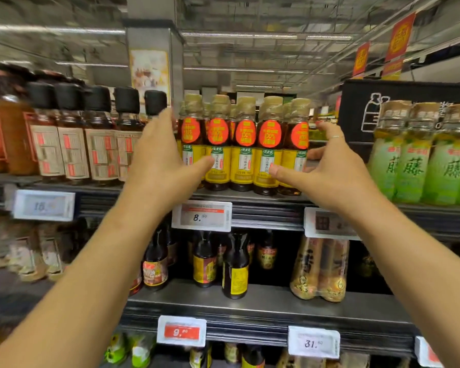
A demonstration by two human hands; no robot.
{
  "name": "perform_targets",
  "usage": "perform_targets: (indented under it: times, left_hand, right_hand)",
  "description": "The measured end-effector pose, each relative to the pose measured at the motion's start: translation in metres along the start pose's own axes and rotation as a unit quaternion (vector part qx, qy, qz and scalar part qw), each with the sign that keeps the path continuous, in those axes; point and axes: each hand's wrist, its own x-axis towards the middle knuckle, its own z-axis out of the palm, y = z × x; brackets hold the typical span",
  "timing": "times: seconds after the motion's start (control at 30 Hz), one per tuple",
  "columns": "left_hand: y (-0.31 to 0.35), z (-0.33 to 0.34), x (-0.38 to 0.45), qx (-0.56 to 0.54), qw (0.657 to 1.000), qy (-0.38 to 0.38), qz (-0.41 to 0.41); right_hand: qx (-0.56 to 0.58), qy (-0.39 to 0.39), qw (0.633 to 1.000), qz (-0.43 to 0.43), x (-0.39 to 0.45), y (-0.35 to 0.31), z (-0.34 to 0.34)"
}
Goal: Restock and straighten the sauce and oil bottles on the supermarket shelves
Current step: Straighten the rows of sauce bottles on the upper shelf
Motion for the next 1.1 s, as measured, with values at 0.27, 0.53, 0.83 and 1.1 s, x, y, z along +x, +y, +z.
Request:
perform_targets:
  times: [0.27,0.53,0.83,1.1]
  left_hand:
    - [0.001,0.018,-0.019,0.092,0.995,0.006,-0.035]
    - [0.001,0.015,-0.018,0.106,0.993,-0.003,-0.052]
    - [-0.001,0.014,-0.024,0.099,0.994,-0.005,-0.036]
    - [-0.012,-0.001,-0.078,0.05,0.995,0.065,0.06]
  right_hand:
    - [-0.02,0.019,0.999,-0.015,-0.008,-0.008,0.014]
    - [-0.021,0.009,1.0,-0.013,-0.009,-0.012,0.011]
    - [-0.047,0.003,0.999,-0.006,-0.011,-0.013,0.011]
    - [-0.039,0.094,0.99,-0.1,-0.063,-0.002,-0.006]
